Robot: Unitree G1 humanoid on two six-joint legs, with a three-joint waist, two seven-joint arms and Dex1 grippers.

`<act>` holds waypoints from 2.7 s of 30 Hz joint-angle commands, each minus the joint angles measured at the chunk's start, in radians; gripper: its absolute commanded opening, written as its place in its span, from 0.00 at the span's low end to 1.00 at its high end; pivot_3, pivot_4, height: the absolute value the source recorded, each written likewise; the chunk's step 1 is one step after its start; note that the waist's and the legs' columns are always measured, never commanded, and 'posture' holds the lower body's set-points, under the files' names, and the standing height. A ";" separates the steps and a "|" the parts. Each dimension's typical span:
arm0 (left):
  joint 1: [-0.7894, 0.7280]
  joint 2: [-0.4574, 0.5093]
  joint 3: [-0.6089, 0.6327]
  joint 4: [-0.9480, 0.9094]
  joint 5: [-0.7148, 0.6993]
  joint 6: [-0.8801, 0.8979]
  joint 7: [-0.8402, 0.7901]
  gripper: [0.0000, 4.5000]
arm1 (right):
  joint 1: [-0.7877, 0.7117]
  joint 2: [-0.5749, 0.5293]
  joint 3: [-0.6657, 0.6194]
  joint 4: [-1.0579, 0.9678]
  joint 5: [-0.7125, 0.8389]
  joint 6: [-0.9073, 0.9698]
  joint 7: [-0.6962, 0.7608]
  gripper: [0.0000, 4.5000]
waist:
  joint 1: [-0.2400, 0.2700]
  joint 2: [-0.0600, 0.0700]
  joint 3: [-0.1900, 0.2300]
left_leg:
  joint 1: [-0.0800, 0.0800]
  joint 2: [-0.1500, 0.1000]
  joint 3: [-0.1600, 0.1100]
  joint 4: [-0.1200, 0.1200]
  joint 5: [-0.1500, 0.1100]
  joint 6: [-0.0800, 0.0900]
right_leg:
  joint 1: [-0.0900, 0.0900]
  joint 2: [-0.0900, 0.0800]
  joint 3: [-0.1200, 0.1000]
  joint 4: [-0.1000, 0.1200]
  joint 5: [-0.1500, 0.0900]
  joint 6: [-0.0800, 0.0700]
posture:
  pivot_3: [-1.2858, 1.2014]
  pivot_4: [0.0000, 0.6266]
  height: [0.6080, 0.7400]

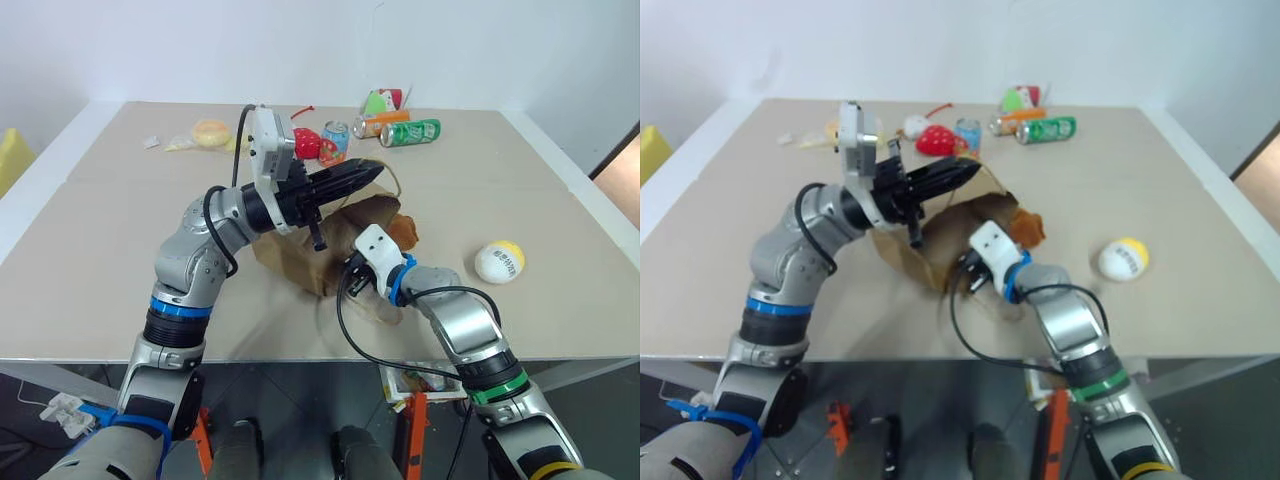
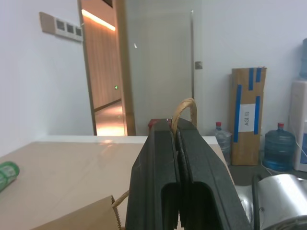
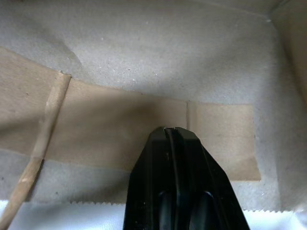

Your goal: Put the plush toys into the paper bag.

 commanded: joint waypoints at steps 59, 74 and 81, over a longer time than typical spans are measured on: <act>0.058 0.012 -0.049 0.017 0.113 -0.234 -0.059 0.00 | 0.103 -0.350 -0.611 0.175 0.261 0.109 -0.107 0.63 | 0.004 0.004 0.001 | -0.002 -0.002 0.000 -0.002 -0.001 -0.001 | -0.002 -0.001 0.002 -0.001 -0.005 0.003 | 0.52 0.24 1.00; 0.031 0.016 -0.036 0.043 0.106 -0.240 -0.060 0.00 | 0.201 -0.344 -0.512 0.121 0.220 0.114 -0.117 0.13 | 0.006 0.003 0.000 | -0.002 -0.002 0.000 0.000 -0.001 -0.001 | 0.000 -0.001 0.001 -0.001 -0.005 0.002 | 0.52 0.24 1.00; 0.025 0.024 -0.032 0.044 0.102 -0.235 -0.062 0.00 | 0.137 -0.307 -0.565 0.071 0.282 0.064 -0.107 0.01 | 0.006 0.003 0.001 | -0.002 -0.002 0.000 0.000 -0.001 -0.001 | 0.000 -0.001 0.001 -0.001 -0.004 0.002 | 0.52 0.24 1.00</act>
